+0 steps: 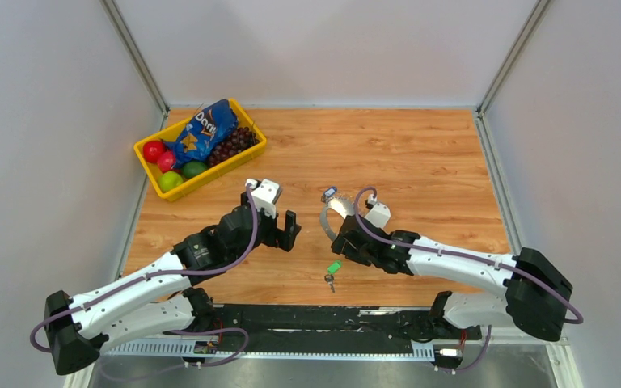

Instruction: Put the keys on the keyring

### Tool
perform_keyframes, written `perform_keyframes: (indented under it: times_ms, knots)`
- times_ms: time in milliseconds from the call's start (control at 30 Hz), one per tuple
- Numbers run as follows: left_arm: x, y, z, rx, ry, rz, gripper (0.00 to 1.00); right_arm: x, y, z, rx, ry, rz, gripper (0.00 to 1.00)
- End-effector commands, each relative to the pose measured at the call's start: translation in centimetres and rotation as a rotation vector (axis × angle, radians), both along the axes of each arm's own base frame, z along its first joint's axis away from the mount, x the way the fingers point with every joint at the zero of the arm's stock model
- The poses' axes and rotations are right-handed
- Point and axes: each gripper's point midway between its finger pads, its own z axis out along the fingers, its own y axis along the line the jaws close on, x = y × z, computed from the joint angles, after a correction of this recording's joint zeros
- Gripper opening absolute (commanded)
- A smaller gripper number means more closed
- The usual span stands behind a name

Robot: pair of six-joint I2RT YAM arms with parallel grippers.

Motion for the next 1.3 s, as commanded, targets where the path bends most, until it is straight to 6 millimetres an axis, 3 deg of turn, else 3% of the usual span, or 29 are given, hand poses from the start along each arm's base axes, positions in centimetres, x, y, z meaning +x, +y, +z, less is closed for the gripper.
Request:
perform_keyframes:
  times_ms: [0,433,1067,1267]
  knots:
    - [-0.1,-0.8,1.0,-0.06,-0.013,-0.018,1.0,0.9,0.5,-0.3,0.053,-0.005,-0.094,0.59]
    - [-0.1,-1.1,0.5,-0.05,-0.002,-0.028,1.0,2.0,-1.0,-3.0,-0.003,0.011,-0.216,0.47]
    - [0.1,-1.3,0.1,-0.035,0.004,-0.025,1.0,4.2,-2.2,-4.0,-0.03,-0.009,-0.328,0.35]
    - [0.3,-1.4,-0.3,-0.02,0.012,-0.021,1.0,4.5,-2.1,-4.4,-0.035,-0.006,-0.336,0.25]
